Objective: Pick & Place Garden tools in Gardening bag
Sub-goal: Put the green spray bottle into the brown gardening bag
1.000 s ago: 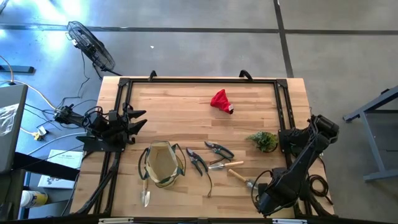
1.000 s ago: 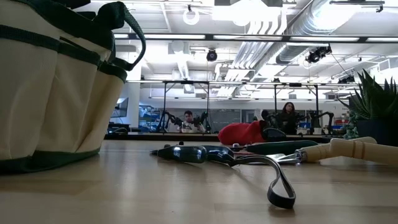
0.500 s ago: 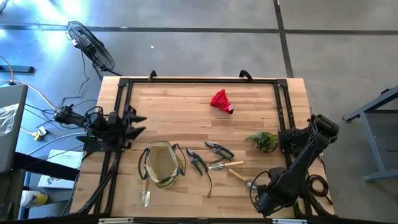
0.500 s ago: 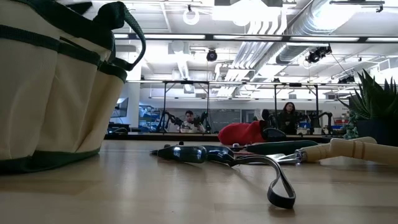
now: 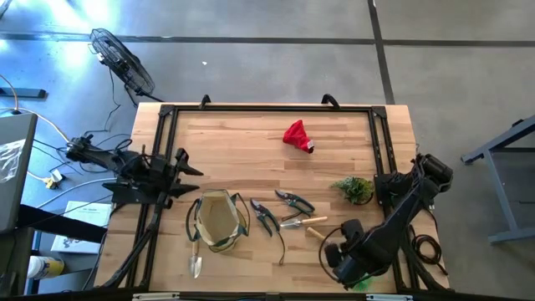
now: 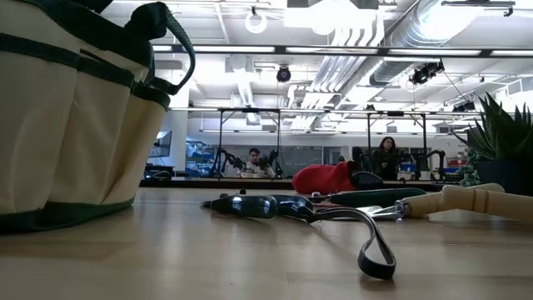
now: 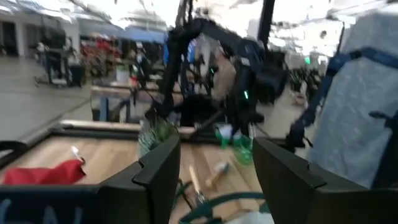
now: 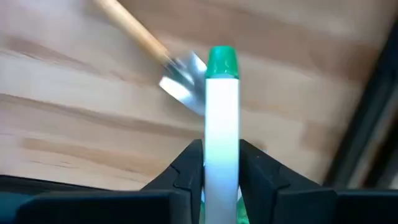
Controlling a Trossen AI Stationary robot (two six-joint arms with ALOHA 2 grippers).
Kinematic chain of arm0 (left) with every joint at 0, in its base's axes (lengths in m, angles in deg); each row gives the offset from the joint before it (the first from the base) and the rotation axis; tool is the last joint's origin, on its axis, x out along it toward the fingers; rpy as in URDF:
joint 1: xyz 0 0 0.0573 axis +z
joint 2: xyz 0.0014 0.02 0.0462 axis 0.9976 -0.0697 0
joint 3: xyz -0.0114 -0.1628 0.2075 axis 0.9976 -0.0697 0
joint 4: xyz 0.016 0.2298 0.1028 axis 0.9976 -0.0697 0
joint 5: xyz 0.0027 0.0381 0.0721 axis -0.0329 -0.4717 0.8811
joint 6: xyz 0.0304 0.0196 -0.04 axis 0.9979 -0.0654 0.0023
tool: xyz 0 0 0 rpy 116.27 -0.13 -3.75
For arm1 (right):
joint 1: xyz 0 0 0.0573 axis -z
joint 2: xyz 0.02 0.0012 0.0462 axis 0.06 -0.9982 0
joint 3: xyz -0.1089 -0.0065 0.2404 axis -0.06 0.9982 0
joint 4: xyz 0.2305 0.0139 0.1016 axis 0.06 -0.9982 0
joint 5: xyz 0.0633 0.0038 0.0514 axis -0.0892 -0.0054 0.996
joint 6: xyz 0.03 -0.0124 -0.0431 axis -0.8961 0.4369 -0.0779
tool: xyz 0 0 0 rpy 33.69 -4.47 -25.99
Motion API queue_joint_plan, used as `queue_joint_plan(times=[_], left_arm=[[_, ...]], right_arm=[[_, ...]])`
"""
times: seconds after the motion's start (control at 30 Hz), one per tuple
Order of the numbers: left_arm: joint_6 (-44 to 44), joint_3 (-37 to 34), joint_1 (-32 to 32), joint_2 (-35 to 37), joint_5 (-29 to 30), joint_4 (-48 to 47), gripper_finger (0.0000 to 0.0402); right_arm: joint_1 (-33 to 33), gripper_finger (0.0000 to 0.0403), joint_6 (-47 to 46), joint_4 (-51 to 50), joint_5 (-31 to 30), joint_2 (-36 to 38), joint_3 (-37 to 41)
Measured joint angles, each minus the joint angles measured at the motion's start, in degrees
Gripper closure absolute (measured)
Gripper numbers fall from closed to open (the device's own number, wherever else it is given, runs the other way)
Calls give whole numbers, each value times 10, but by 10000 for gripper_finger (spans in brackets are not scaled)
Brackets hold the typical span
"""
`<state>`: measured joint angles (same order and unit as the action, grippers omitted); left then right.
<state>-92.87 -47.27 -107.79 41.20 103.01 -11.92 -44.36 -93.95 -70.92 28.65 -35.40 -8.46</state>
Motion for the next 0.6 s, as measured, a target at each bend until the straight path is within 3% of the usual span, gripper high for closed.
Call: queue_joint_plan(times=[0.37, 0.6], left_arm=[[-35, 28, 0, -140, -11, 7, 206], [-45, 28, 0, -208, -97, 84, 206]], right_arm=[[34, 360, 125, 12, -123, 2, -37], [37, 360, 190, 15, -203, 2, -84]])
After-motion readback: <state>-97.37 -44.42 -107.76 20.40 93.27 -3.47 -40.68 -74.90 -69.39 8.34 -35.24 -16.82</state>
